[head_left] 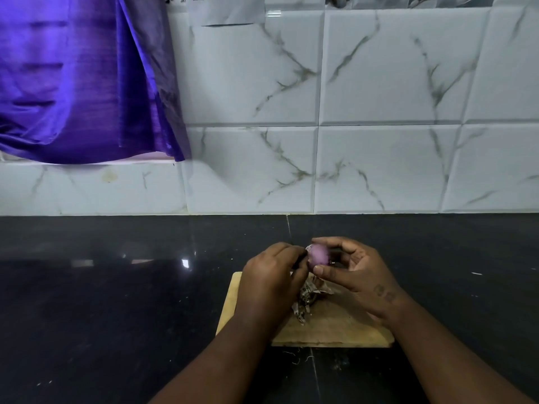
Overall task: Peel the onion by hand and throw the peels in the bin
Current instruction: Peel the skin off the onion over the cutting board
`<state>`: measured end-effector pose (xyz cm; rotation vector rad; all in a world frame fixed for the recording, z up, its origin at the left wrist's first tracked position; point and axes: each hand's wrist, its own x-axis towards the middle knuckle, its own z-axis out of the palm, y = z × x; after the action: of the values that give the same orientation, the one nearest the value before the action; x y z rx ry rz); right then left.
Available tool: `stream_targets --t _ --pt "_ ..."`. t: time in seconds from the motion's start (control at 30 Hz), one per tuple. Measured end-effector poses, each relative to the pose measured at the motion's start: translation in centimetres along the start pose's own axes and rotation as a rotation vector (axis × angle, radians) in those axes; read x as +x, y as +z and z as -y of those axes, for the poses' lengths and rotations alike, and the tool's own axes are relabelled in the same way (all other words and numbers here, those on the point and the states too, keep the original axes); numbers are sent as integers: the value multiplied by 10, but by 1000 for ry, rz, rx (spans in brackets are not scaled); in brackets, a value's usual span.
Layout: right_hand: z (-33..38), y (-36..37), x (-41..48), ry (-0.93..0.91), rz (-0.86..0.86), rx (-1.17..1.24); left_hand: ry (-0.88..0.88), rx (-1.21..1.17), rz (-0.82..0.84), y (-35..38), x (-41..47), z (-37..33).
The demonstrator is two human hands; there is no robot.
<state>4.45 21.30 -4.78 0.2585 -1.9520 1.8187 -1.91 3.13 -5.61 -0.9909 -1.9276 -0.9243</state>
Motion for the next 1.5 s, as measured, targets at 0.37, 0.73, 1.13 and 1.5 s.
stream_targets --t 0.37,0.73,1.13,1.5 --pt "2 -1 0 -32 33 -21 9 21 18 4 0 -1" --pt "-1 -3 0 -43 62 6 -34 -25 36 3 2 -4" --pt "-6 -8 2 -73 38 -35 -47 -106 15 1 2 -1" --pt "-7 -7 3 -99 25 -166 -40 -70 57 -1 0 5"
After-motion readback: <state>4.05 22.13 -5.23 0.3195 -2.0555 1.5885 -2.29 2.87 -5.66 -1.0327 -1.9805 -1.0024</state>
